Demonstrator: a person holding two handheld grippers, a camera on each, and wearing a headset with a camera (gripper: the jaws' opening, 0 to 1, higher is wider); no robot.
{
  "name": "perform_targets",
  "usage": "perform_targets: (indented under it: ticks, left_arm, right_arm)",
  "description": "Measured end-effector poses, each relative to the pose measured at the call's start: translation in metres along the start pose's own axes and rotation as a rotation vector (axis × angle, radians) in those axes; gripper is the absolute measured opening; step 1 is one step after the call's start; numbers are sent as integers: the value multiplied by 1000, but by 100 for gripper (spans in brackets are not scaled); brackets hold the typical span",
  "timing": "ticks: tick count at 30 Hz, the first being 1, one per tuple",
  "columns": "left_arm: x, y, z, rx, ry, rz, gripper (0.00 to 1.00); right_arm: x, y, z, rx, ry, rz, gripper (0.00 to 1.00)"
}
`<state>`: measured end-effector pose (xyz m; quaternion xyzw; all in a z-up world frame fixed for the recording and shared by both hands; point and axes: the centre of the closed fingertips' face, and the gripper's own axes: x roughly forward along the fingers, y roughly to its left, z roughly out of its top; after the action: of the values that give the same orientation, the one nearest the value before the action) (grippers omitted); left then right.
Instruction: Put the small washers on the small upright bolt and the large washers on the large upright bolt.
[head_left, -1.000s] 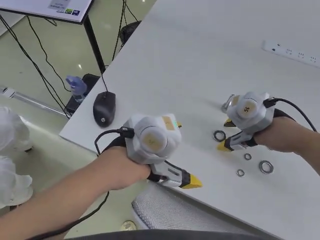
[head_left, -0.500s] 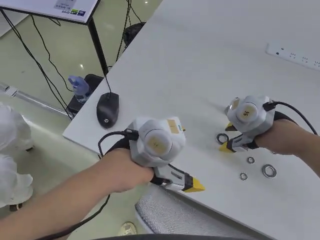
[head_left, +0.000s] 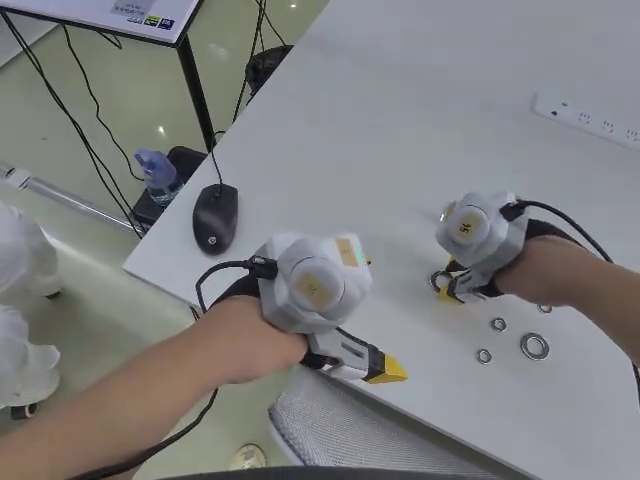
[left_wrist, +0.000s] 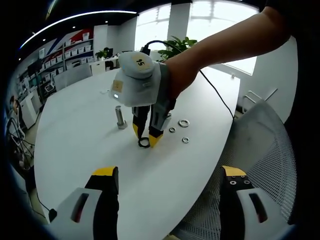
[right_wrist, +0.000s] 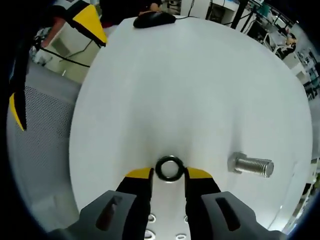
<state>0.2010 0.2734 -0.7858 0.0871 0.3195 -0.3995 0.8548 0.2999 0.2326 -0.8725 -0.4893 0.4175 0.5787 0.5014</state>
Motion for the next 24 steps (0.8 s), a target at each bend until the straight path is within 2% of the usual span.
perform_targets:
  ticks: [5, 7, 10, 16, 24]
  left_arm:
    - [0, -1, -3, -1, 5, -3, 81]
    - [0, -2, -2, -2, 4, -1, 80]
    - [-3, -2, 0, -7, -2, 1, 79]
    - [-5, 0, 0, -6, -1, 7, 78]
    - [-5, 2, 1, -3, 0, 13, 78]
  right_arm:
    - [2, -1, -1, -23, 47, -9, 24]
    - [3, -5, -2, 15, 25, -10, 23]
    - [4, -8, -4, 17, 3, -3, 21]
    - [1, -7, -3, 34, -9, 4, 21]
    - [-9, -4, -14, 66, -2, 25, 21]
